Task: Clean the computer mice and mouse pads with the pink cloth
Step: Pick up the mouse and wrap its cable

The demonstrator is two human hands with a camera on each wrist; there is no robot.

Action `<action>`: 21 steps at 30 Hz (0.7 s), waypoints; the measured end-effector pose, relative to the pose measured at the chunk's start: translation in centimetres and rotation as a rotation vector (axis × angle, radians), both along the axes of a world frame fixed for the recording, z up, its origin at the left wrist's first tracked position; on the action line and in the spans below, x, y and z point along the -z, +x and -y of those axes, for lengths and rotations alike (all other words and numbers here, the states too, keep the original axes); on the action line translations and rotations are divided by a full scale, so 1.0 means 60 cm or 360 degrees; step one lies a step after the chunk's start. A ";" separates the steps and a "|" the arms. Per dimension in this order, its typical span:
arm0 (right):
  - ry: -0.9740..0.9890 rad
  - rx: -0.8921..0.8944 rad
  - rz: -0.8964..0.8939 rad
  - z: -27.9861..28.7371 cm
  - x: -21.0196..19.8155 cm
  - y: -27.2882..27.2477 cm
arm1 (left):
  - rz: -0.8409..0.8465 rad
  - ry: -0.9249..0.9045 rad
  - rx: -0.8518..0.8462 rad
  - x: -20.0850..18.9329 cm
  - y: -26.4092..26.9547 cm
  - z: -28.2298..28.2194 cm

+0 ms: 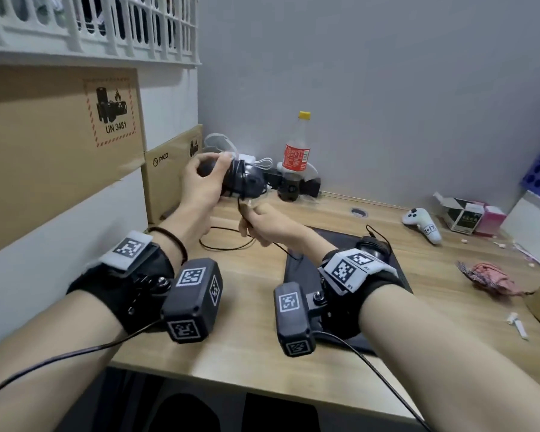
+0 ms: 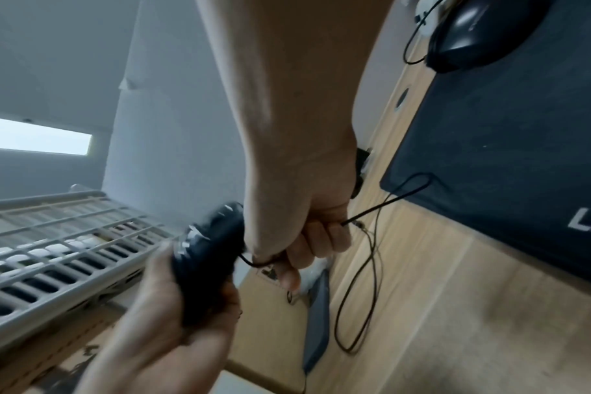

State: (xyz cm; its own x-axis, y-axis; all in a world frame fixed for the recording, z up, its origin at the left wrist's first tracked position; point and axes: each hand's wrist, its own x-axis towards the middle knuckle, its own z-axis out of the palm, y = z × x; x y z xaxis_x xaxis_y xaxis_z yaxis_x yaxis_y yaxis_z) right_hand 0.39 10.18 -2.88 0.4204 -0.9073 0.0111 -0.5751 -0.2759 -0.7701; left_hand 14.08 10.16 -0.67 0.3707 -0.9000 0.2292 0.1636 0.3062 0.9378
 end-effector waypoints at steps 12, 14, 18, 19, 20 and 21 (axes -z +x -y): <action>-0.0336 0.0162 0.0163 0.026 -0.075 0.002 | 0.0664 0.0041 0.0656 0.031 0.039 -0.032; -0.0342 0.0297 0.0296 0.032 -0.067 -0.005 | 0.0545 0.0003 0.0803 0.024 0.047 -0.039; -0.0326 0.0429 0.0370 0.031 -0.033 -0.003 | 0.0148 -0.0120 0.0978 0.006 0.048 -0.047; -0.0283 0.0379 0.0351 0.025 -0.024 0.002 | 0.0025 -0.0154 0.0921 -0.001 0.043 -0.048; -0.0229 0.0319 0.0322 0.018 -0.018 0.008 | -0.0083 -0.0161 0.0784 -0.008 0.037 -0.045; -0.0183 0.0263 0.0283 0.012 -0.014 0.015 | -0.0154 -0.0136 0.0564 -0.014 0.030 -0.040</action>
